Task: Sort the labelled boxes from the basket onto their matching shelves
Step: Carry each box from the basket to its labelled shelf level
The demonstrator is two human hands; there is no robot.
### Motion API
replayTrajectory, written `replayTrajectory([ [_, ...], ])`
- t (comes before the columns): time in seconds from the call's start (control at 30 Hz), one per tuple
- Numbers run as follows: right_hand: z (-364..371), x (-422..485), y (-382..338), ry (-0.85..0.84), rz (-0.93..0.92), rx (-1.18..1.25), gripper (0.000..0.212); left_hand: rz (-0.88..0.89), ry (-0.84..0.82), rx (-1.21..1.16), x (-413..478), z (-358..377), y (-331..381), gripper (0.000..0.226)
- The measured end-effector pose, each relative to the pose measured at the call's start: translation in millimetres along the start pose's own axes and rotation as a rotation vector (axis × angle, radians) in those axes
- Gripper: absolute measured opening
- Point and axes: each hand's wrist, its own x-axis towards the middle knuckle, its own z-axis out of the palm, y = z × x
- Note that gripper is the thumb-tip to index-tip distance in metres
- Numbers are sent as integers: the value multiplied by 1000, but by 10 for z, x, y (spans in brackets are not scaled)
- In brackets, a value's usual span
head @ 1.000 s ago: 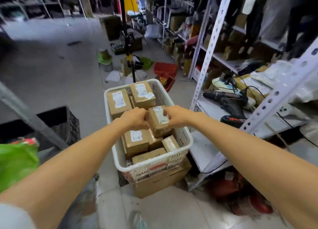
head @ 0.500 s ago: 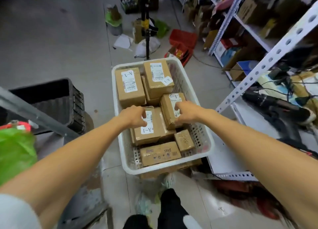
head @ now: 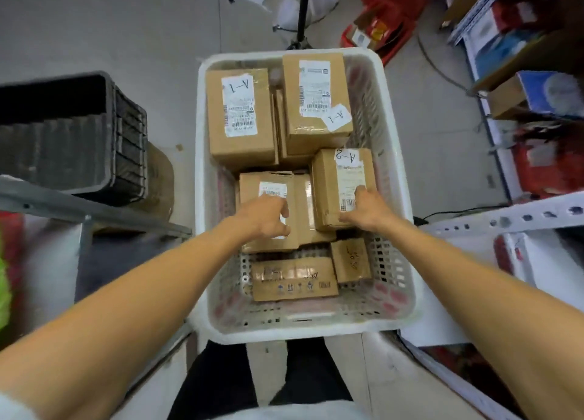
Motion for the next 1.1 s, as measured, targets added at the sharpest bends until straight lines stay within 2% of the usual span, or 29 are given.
replayTrajectory([
  [0.17,226,442,123,54,153,106,92,34,-18,-135,617,106,49,45],
  [0.27,346,635,175,146,257,173,106,50,3,-247,937,123,169,54],
  [0.37,443,764,152,238,335,114,120,61,31,-351,1159,160,277,59],
  [0.5,448,853,67,268,441,159,122,-23,69,-502,1256,203,240,71],
  [0.57,425,827,79,254,470,235,124,-77,65,-573,1260,212,176,67],
  [0.7,516,708,104,173,425,531,101,-133,32,-684,1258,236,129,57],
  [0.83,550,655,44,204,421,552,84,-233,35,-844,1187,314,224,76],
  [0.97,518,462,-25,311,474,666,93,-180,4,-972,1003,315,311,76],
  [1.1,443,198,-63,374,480,751,105,-101,52,-859,798,205,403,87],
])
